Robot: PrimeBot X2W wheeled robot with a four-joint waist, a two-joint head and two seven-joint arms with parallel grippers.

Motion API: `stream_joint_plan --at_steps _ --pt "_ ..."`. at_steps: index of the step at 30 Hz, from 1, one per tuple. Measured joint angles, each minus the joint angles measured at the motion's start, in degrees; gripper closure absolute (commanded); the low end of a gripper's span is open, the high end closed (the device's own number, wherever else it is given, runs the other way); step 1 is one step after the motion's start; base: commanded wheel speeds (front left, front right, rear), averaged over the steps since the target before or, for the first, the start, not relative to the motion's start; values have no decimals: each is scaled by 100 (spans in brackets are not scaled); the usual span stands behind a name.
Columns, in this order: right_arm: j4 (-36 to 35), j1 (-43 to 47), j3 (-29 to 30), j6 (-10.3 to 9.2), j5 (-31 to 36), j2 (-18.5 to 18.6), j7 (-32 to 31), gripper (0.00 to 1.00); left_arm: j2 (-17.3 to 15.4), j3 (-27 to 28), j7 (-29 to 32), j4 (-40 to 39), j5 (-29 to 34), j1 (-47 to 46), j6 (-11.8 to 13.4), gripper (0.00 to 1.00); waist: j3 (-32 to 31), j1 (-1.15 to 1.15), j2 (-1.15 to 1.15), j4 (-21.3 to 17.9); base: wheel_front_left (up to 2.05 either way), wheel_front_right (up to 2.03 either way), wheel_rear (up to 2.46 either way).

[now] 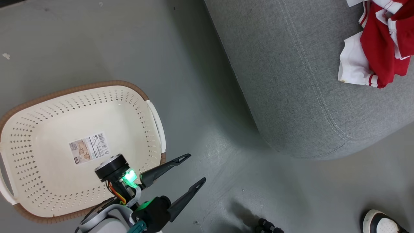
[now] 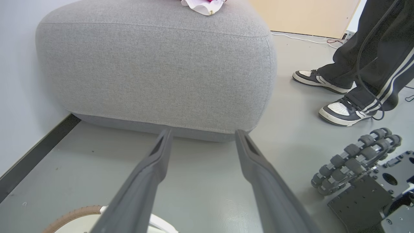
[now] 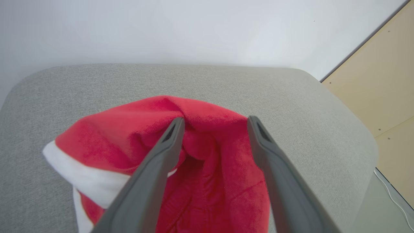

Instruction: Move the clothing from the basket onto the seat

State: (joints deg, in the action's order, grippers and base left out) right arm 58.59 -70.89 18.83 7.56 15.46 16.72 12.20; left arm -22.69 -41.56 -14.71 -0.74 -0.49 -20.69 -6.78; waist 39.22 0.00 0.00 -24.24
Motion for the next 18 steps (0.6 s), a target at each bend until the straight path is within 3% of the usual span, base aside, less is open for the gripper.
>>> stream_joint_plan --at_steps 18 --pt "-224 -139 15 0 86 266 158 0 617 -125 0 89 -226 -261 -1 0 -712 0 0 78 0 0 0"
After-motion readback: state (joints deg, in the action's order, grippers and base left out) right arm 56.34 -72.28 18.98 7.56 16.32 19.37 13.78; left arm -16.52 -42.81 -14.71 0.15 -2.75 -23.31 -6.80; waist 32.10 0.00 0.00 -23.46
